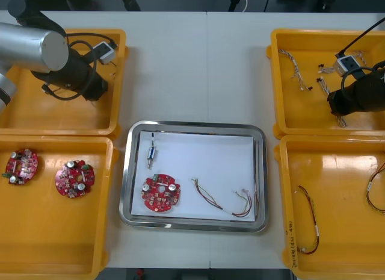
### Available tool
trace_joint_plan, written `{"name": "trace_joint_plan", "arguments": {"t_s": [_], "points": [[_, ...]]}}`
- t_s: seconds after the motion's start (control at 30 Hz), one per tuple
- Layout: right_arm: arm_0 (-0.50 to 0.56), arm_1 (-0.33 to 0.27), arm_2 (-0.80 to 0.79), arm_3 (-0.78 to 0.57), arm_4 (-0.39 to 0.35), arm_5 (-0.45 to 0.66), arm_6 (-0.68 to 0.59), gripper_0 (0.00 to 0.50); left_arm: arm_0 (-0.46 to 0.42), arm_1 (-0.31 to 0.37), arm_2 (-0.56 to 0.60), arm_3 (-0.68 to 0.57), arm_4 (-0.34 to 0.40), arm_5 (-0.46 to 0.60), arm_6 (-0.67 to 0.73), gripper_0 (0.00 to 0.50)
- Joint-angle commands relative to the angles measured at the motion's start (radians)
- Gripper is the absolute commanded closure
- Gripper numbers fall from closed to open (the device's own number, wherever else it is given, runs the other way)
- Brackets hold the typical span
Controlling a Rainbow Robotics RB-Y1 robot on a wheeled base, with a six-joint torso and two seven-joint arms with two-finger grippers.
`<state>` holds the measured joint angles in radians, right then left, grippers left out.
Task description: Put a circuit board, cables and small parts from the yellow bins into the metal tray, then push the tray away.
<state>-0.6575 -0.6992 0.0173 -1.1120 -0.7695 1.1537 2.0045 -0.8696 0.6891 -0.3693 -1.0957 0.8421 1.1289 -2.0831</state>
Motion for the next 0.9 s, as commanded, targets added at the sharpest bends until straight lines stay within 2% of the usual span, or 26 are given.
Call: {"name": "trace_joint_plan", "arguments": {"t_s": [0.03,0.2,0.37,0.7,0.8,0.9], "points": [[-0.044,-0.006,-0.004,0.008,0.022,0.015,0.059,0.500,-0.031,0.003,-0.010,-0.006,0.014,0.005,-0.081,0.500],[-0.079,-0.006,-0.054,-0.034,0.050,0.132,0.066,0.500,-0.031,0.010,0.001,-0.006,0.020,0.019,-0.078,0.500],[-0.103,-0.010,-0.108,-0.134,0.082,0.299,0.057,0.500,-0.032,0.010,0.078,-0.007,0.020,0.100,-0.077,0.500],[-0.137,-0.031,-0.135,-0.319,0.110,0.554,0.022,0.500,-0.031,0.017,0.188,-0.039,0.000,0.221,-0.046,0.500],[-0.139,-0.040,-0.135,-0.393,0.099,0.624,0.010,0.500,-0.031,0.023,0.216,-0.069,-0.012,0.282,0.003,0.500],[-0.143,-0.046,-0.135,-0.454,0.088,0.693,-0.001,0.500,-0.031,0.029,0.222,-0.138,-0.060,0.356,0.092,0.500]]}}
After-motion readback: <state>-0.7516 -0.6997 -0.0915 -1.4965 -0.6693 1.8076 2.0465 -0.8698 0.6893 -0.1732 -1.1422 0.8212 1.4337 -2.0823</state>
